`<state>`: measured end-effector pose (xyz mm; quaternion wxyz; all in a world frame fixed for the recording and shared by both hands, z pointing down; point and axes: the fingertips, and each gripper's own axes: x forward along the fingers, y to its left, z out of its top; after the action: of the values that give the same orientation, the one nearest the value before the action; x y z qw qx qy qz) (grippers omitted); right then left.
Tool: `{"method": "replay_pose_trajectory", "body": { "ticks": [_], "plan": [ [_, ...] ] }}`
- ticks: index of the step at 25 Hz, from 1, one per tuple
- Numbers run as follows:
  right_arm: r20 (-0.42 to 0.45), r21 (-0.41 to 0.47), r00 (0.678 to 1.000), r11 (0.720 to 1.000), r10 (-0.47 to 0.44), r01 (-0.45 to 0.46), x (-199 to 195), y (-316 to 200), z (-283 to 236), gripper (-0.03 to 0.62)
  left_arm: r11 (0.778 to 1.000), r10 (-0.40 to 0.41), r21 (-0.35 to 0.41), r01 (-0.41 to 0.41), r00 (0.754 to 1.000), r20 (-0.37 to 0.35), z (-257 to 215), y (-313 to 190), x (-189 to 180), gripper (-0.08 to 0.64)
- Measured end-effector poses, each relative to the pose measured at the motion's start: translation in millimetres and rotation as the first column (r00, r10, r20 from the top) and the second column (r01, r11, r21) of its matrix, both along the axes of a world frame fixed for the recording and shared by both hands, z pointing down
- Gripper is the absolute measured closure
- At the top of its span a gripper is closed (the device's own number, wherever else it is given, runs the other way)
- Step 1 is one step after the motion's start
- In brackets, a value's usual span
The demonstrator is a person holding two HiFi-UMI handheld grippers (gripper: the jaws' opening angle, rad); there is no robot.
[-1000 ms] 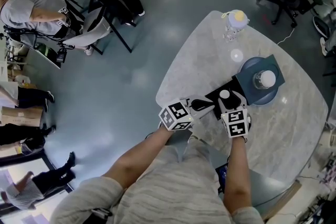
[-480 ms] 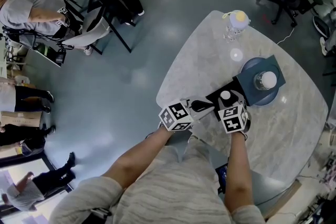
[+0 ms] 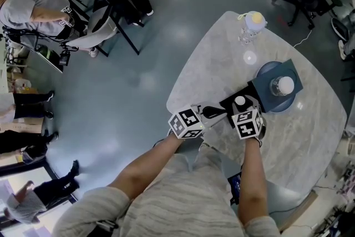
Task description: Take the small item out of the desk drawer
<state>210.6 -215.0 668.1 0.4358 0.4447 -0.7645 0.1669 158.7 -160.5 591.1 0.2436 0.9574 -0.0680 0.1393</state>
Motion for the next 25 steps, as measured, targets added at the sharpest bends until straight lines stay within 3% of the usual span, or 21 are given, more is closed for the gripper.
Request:
{"method": "replay_pose_trajectory", "body": {
  "ticks": [12,25],
  "plan": [
    [0.015,0.032,0.999,0.999,0.032,-0.032,-4,6,-13,0.411,1.0,-0.001,0.003,0.001,1.0,-0.005,-7,7,-13,0.545],
    [0.135,0.123,0.978,0.976,0.16,-0.177,-11,24,-61,0.411,0.999,0.027,0.028,-0.026,0.999,-0.039,-23,20,-24,0.545]
  ]
}}
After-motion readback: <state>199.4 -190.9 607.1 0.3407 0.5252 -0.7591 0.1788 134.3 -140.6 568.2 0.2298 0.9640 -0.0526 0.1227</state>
